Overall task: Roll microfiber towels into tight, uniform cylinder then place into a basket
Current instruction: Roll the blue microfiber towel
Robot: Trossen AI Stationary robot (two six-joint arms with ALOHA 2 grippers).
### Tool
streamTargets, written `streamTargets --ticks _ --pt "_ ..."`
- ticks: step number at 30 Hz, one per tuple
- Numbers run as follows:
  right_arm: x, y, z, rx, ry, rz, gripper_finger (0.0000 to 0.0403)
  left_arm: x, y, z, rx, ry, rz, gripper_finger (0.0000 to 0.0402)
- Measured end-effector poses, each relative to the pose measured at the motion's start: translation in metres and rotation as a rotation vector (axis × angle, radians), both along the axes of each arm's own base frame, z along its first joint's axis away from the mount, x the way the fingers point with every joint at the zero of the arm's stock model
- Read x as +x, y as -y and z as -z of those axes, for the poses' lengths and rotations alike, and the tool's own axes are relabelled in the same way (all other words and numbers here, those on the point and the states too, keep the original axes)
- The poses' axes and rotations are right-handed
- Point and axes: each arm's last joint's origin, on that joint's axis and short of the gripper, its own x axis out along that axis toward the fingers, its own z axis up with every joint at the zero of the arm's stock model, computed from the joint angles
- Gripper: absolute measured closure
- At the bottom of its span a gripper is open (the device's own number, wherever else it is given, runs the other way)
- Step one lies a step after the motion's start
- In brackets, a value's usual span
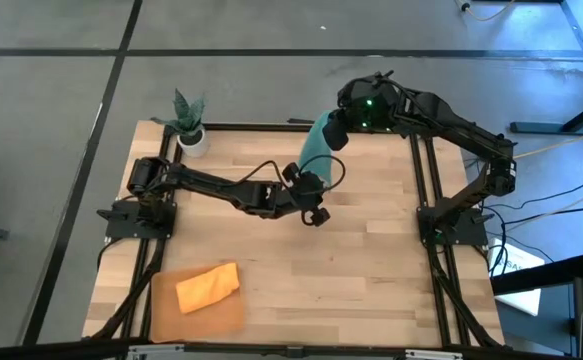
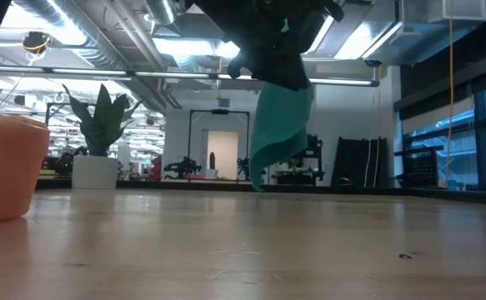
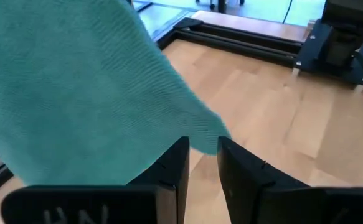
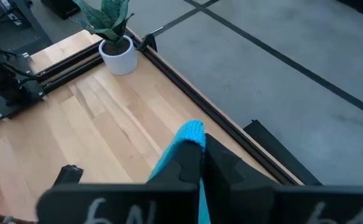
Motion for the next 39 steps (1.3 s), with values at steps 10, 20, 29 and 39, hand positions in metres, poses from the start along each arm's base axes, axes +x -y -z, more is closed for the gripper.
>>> streamTargets --ticks 10,20,29,39 --pt "0.000 0.000 0.000 -0.003 -0.002 -0.002 0.0397 0.001 0.002 -0.002 -0.032 0.051 -0.027 0.0327" --pt "0.000 0.000 0.000 -0.005 0.005 -0.003 0.0397 0.010 0.001 -0.004 -0.015 0.144 -0.017 0.0327" --pt "0.001 0.000 -0.001 -0.006 0.007 -0.003 0.0397 0.014 0.015 0.011 0.068 0.123 -0.101 0.0327" --pt "0.001 0.000 -0.001 -0.007 0.009 -0.003 0.0397 0.013 0.019 0.010 0.081 0.133 -0.117 0.0327"
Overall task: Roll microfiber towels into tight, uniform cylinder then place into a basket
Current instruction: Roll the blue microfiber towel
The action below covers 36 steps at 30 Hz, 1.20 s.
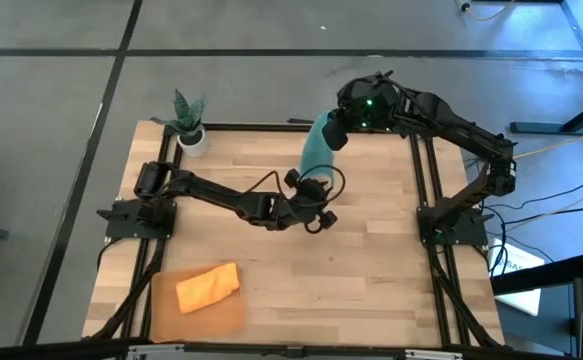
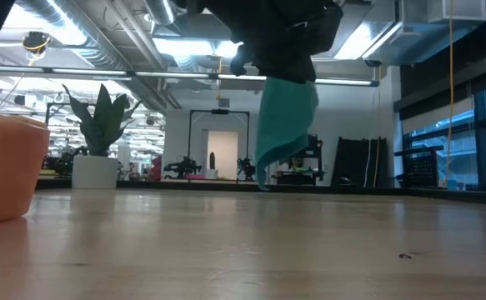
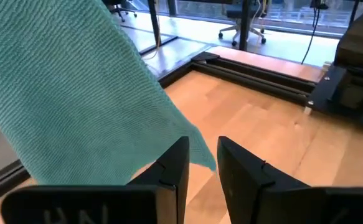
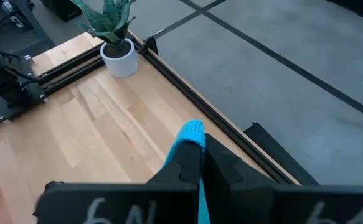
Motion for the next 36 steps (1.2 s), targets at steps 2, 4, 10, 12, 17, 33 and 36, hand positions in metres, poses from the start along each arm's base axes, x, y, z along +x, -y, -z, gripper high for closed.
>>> streamTargets --ticks 2,4,10,12,17,33,36 --pt "0.000 0.000 0.000 0.000 0.000 0.000 0.0397 0.000 -0.002 -0.001 -0.020 0.025 -0.012 0.0327" --pt "0.000 0.000 0.000 0.000 0.001 0.000 0.0397 0.001 -0.005 0.000 -0.053 0.054 -0.021 0.0327" --pt "0.000 0.000 0.000 -0.001 0.002 0.000 0.0397 0.008 -0.007 0.017 -0.080 0.049 -0.024 0.0327" --pt "0.000 0.000 0.000 0.000 0.001 0.000 0.0397 0.009 -0.007 0.020 -0.066 0.027 -0.017 0.0327" --pt "0.000 -0.001 0.000 0.000 0.001 -0.002 0.0397 0.009 -0.009 0.020 -0.061 0.029 -0.025 0.0327" --pt "0.000 -0.001 0.000 -0.001 0.002 -0.001 0.0397 0.014 -0.027 0.035 -0.097 -0.011 0.001 0.0327" --pt "0.000 -0.001 0.000 0.000 0.002 -0.002 0.0397 0.014 -0.031 0.034 -0.097 -0.006 -0.007 0.0327"
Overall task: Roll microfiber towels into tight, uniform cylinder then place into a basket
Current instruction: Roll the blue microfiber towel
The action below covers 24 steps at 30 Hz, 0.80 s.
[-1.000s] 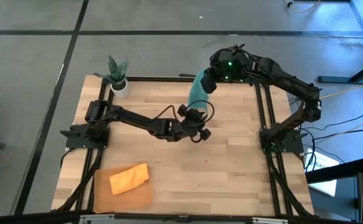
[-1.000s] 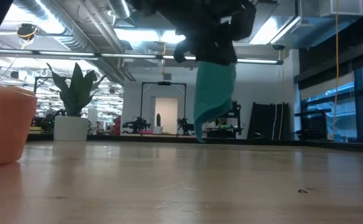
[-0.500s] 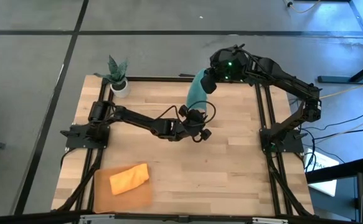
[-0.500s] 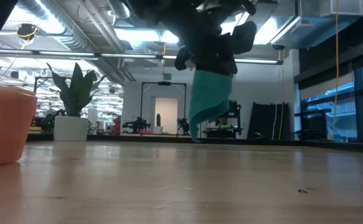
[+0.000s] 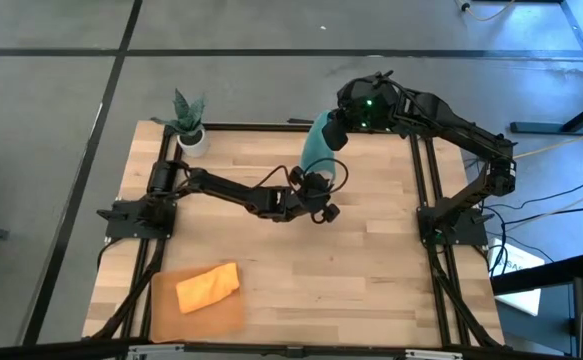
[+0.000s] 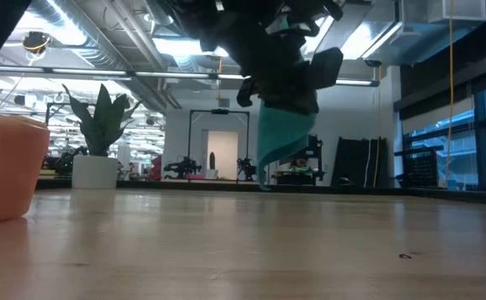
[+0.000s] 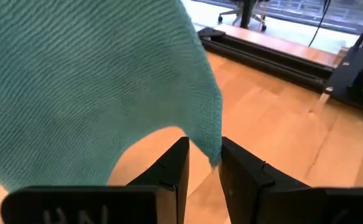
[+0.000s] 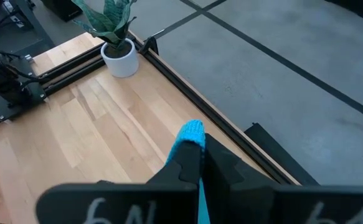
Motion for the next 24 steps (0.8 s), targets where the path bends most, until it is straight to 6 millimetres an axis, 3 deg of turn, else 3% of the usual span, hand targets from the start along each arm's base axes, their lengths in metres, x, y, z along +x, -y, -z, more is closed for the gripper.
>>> streamTargets --ticks 11,19,24 --pt "0.000 0.000 0.000 0.000 0.000 0.000 0.0397 0.000 -0.017 0.000 0.012 -0.018 -0.022 0.0330" --pt "0.000 0.000 0.000 0.000 0.000 0.000 0.0397 -0.001 -0.027 0.004 -0.025 -0.060 0.034 0.0395" --pt "0.000 0.000 0.000 -0.006 -0.008 -0.007 0.0397 -0.003 -0.027 0.007 -0.029 -0.103 0.039 0.0400"
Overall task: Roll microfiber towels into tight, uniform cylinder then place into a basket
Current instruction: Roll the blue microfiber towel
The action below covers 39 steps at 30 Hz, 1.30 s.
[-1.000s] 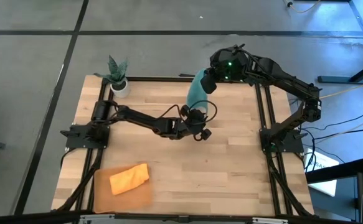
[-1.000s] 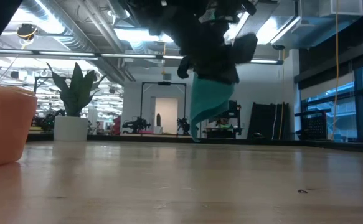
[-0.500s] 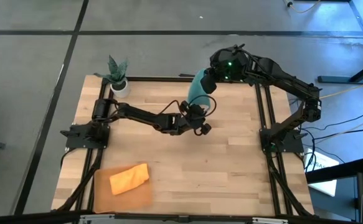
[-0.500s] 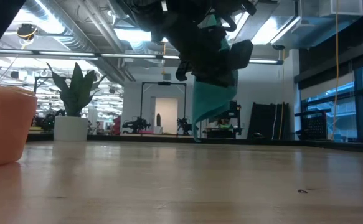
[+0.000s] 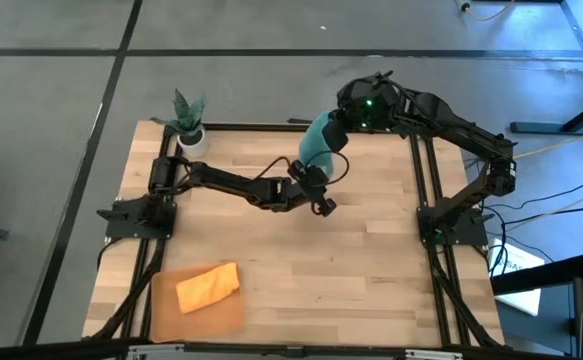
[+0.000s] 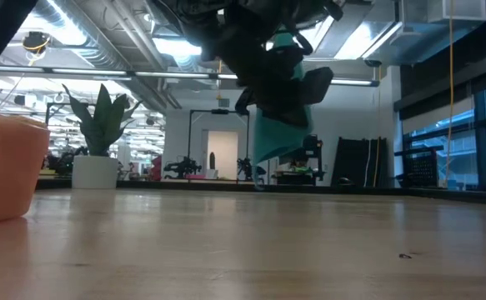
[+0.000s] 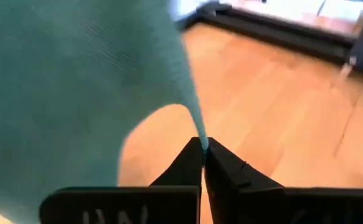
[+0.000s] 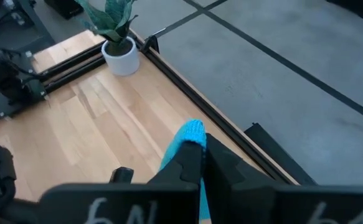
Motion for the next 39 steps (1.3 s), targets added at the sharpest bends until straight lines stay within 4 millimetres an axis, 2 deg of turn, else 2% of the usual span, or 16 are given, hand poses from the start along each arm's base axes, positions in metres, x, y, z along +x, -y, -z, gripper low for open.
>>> streamTargets --ticks 5,12,25,31,39 --pt "-0.002 -0.001 0.003 -0.013 -0.054 -0.033 0.0397 -0.006 0.003 -0.003 -0.030 -0.056 0.045 0.0401" --pt "-0.007 -0.003 0.009 0.001 -0.155 -0.085 0.0397 -0.026 0.009 -0.034 -0.033 -0.108 0.061 0.0401" --pt "-0.014 -0.008 0.018 0.039 -0.290 -0.192 0.0397 -0.089 0.008 -0.108 0.009 -0.203 0.063 0.0401" --pt "-0.018 -0.011 0.022 0.072 -0.348 -0.273 0.0397 -0.121 0.003 -0.133 0.045 -0.242 0.002 0.0401" --pt "-0.021 -0.016 0.025 0.123 -0.381 -0.464 0.0397 -0.154 -0.010 -0.159 0.055 -0.214 -0.062 0.0401"
